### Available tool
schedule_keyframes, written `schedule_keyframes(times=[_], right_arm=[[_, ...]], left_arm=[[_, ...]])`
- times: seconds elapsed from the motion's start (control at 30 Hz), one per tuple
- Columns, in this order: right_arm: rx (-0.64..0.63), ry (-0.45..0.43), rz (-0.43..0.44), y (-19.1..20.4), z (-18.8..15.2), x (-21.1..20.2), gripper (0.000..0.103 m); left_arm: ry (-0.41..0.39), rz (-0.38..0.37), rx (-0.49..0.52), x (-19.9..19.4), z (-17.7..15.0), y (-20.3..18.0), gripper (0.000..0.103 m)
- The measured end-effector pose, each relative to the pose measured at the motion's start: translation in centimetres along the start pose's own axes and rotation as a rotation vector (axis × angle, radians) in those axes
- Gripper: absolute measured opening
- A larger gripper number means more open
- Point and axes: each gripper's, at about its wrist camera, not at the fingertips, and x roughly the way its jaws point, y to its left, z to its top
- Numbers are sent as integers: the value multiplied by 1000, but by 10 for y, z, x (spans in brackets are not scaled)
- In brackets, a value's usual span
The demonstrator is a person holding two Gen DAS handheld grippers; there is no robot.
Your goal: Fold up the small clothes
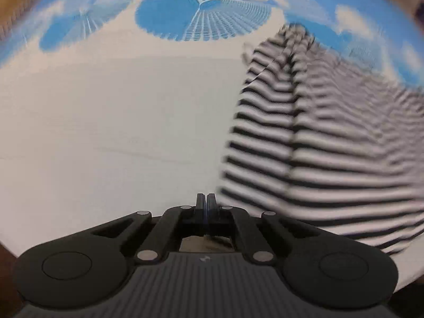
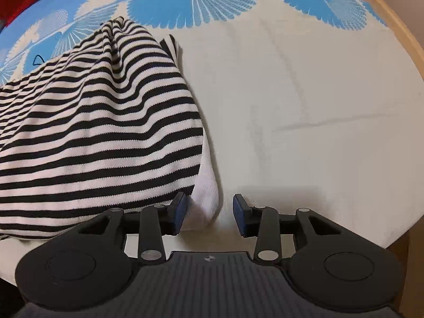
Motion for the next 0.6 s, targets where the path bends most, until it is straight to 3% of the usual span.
schedule_keyframes(times=[0.07, 0.1, 0.13, 0.17, 0.27, 0.3, 0.37, 0.4, 0.43, 0.53, 0.6], right_arm=[[-1, 0, -6, 2, 0, 1, 40], [-6, 0, -10, 4, 0, 1, 40], [-11, -1, -12, 5, -1, 1, 40], [-16, -2, -13, 6, -1, 0, 40], [-20, -2, -13, 6, -3, -1, 40], [-19, -2, -12, 5, -3, -1, 40], [-17, 0, -10, 4, -3, 0, 40], [-17, 2, -8, 3, -2, 0, 40], [-17, 2, -8, 4, -2, 0, 40], [-24, 2, -10, 5, -2, 0, 40], [-30, 0, -9, 7, -1, 0, 40]], left_arm=[[6, -135, -93, 0, 3, 9, 21], [21, -173, -123, 3, 4, 10, 51], [38, -181, -134, 8, 5, 8, 67], [53, -173, -128, 12, 6, 4, 67], [90, -158, -83, 25, 5, -10, 65], [97, -158, -68, 28, 5, -15, 58], [96, -168, -23, 31, 5, -22, 26], [98, -177, 3, 32, 5, -26, 1], [95, -168, 27, 31, 5, -29, 0], [26, -44, 64, 23, 5, -29, 0], [22, -26, 33, 21, 4, -19, 0]])
